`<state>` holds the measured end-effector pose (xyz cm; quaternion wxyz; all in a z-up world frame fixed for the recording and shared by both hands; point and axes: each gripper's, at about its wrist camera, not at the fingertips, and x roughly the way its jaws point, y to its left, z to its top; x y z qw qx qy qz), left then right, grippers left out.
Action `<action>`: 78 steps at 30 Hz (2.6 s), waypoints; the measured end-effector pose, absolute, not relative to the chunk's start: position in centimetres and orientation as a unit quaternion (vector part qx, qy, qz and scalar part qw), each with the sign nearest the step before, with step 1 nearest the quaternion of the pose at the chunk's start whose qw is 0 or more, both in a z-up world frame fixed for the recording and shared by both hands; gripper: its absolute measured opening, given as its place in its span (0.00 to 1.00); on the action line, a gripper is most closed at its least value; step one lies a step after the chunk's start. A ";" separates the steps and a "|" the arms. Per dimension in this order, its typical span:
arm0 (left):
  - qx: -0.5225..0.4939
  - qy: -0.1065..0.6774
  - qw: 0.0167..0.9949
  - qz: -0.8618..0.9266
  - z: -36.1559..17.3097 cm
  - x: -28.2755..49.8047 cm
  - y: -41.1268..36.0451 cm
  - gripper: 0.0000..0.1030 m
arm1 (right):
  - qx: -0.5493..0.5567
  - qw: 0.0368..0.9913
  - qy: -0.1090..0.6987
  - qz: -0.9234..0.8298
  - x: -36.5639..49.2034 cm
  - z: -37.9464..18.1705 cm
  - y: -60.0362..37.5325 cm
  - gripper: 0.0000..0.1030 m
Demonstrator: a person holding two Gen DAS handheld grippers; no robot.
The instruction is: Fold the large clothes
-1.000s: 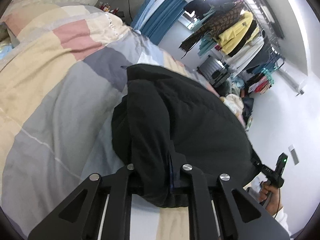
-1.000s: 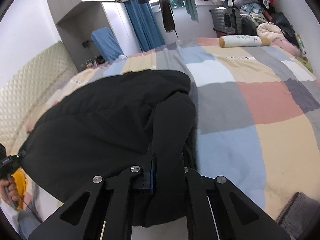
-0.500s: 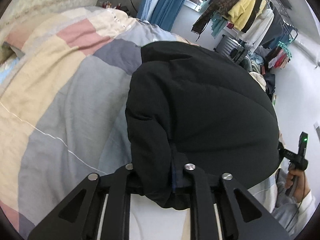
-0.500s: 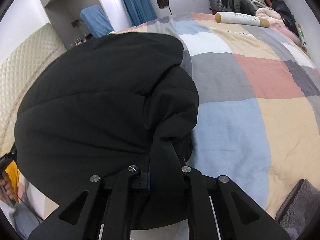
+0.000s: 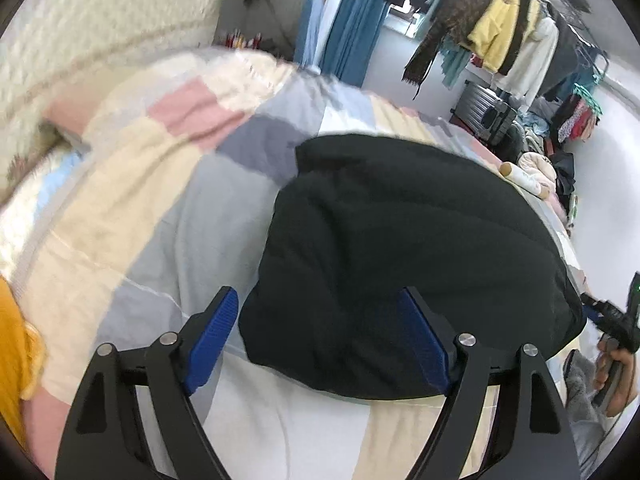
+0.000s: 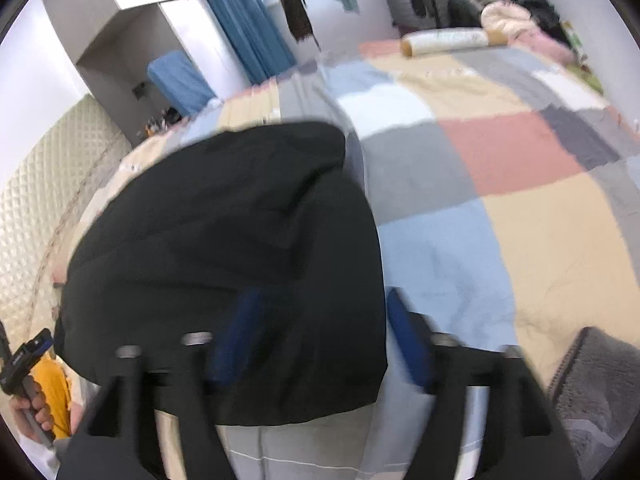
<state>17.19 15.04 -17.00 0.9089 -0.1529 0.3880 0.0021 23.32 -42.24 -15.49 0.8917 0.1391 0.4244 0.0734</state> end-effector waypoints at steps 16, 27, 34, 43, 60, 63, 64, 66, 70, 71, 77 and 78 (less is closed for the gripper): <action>-0.070 0.262 0.962 -0.030 0.8 11.9 7.8 1.00 | 0.110 0.959 0.216 0.145 13.4 6.0 -38.5 1.00; -0.039 0.173 0.982 -0.057 6.0 5.4 4.0 1.00 | 0.047 0.971 0.130 0.197 4.9 10.7 -32.5 1.00; -0.045 0.159 0.984 -0.072 5.1 2.8 2.7 1.00 | 0.034 0.968 0.109 0.223 1.0 9.3 -30.0 1.00; -0.060 0.179 0.979 -0.072 2.0 0.8 2.2 1.00 | 0.033 0.967 0.133 0.214 -0.9 4.3 -28.1 1.00; -0.063 0.238 0.968 -0.041 -4.5 0.8 1.5 1.00 | 0.048 0.965 0.195 0.171 -1.1 -2.7 -28.7 1.00; -0.060 0.240 0.968 -0.030 -5.2 0.8 1.5 1.00 | 0.047 0.966 0.196 0.160 -1.2 -3.5 -28.9 1.00; -0.062 0.240 0.968 -0.029 -5.4 0.8 1.6 1.00 | 0.049 0.967 0.195 0.157 -1.2 -3.7 -29.0 1.00; -0.065 0.244 0.967 -0.027 -5.8 1.0 1.7 1.00 | 0.053 0.968 0.197 0.147 -1.2 -4.1 -29.3 1.00; -0.067 0.254 0.964 -0.025 -6.7 1.1 1.7 1.00 | 0.054 0.966 0.211 0.142 -1.1 -4.9 -29.4 1.00; -0.068 0.257 0.964 -0.024 -6.9 1.1 1.7 1.00 | 0.052 0.965 0.214 0.142 -1.1 -5.1 -29.3 1.00; -0.062 0.271 0.960 -0.026 -8.0 1.1 1.3 1.00 | 0.046 0.963 0.229 0.138 -1.0 -6.2 -29.1 1.00; -0.061 0.273 0.960 -0.025 -8.1 1.2 1.2 1.00 | 0.047 0.962 0.230 0.138 -1.0 -6.3 -29.1 1.00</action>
